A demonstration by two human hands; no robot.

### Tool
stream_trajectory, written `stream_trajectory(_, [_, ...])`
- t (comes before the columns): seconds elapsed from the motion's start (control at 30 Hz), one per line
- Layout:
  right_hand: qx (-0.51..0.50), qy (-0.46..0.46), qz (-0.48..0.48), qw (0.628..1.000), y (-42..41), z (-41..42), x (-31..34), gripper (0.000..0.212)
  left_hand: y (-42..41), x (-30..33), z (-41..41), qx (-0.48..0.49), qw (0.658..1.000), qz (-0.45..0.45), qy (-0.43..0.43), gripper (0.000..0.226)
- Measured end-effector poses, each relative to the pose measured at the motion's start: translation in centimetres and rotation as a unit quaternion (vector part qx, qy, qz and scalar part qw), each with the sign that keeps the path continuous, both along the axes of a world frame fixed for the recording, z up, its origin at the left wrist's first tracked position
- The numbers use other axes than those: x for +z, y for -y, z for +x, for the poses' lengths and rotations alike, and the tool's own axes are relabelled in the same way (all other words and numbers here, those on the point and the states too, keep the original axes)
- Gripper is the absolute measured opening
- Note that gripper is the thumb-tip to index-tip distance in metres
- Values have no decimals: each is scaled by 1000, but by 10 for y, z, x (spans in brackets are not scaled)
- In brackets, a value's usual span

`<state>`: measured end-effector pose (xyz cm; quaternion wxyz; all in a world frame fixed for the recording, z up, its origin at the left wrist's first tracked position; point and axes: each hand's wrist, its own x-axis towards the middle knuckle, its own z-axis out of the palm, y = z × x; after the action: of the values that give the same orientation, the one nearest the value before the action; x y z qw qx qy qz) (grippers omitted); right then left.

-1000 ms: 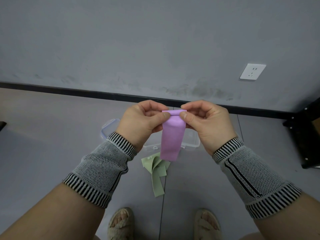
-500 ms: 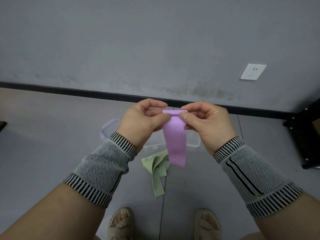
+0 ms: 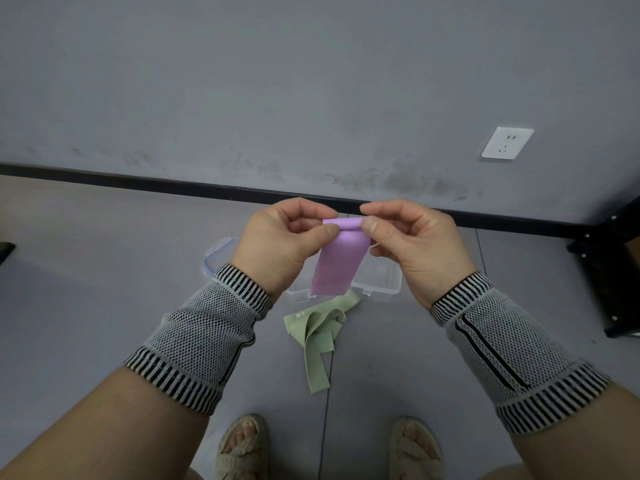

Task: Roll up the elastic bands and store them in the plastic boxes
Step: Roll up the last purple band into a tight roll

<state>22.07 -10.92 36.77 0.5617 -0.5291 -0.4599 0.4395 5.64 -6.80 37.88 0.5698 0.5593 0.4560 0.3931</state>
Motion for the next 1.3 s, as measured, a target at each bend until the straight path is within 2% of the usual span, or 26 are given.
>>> stream_trajectory(0.1, [-1,41,2,999,0,0,-1,16,0,0,1,0,1000,8,7,20])
stream_trajectory(0.3, [-5,20,20,1000,-1,2,0,20,0,-1,3,-3,1000,-13,15,21])
stream_trajectory(0.5, [-5,17,38,999,-1,3,-1,27,2,-1,2,-7,1000,-17,-15,7])
stream_trajectory(0.73, [9,5,34,999,0,0,0,33,-1,-2,-1,-4,1000,-12,8,16])
stream_trajectory(0.93, [3,15,8,1000,0,0,-1,20,-1,-1,-1,-5,1000,-2,17,23])
stream_trajectory(1.13, [-7,8,18,1000,-1,1,-1,22,0,-1,2,-4,999,-28,27,23])
stream_trajectory(1.3, [-11,3,30,999,-1,2,-2,26,1,1,3,-5,999,-42,10,11])
